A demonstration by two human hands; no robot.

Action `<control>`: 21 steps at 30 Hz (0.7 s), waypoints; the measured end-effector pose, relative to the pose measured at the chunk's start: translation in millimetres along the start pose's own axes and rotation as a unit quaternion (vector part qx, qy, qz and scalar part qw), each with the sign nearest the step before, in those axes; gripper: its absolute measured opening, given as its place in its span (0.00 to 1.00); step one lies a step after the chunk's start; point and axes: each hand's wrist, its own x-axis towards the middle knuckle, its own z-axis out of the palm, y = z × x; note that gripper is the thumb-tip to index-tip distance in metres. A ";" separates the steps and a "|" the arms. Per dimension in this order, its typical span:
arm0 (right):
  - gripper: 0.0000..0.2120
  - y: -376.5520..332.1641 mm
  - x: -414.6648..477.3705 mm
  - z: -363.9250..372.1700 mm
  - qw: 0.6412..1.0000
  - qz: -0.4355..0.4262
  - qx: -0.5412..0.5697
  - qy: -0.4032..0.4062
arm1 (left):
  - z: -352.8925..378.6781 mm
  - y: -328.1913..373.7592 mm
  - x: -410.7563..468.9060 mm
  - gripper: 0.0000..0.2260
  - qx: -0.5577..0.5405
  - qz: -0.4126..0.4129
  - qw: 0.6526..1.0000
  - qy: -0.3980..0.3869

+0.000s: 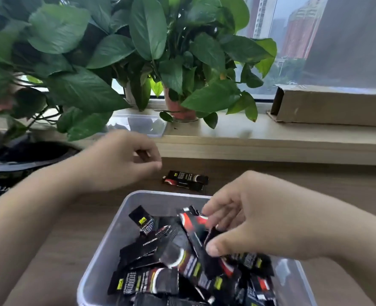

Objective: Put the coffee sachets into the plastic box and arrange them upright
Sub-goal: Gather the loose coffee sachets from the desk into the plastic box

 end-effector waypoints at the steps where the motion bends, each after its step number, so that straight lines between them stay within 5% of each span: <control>1: 0.24 1.8 -0.8 2.2 1.000 -0.001 0.003 0.013 | 9.9 -5.5 12.7 0.01 0.007 0.001 0.999 -0.033; 6: 0.12 15.0 -5.0 0.1 0.992 -0.026 0.074 0.102 | 56.7 -26.6 63.6 0.23 0.083 0.035 0.973 -0.214; 8: 0.06 23.0 -4.6 -0.2 0.985 -0.033 0.083 0.150 | 68.0 -32.8 73.6 0.23 0.104 0.048 0.962 -0.248; 14: 0.03 45.0 -6.2 5.8 0.960 -0.034 0.141 0.241 | 76.7 -47.0 77.0 0.12 0.220 0.113 0.947 -0.205; 21: 0.06 43.5 -14.4 20.0 0.936 -0.073 0.169 0.299 | 65.2 -52.3 57.4 0.11 0.110 0.021 0.981 -0.160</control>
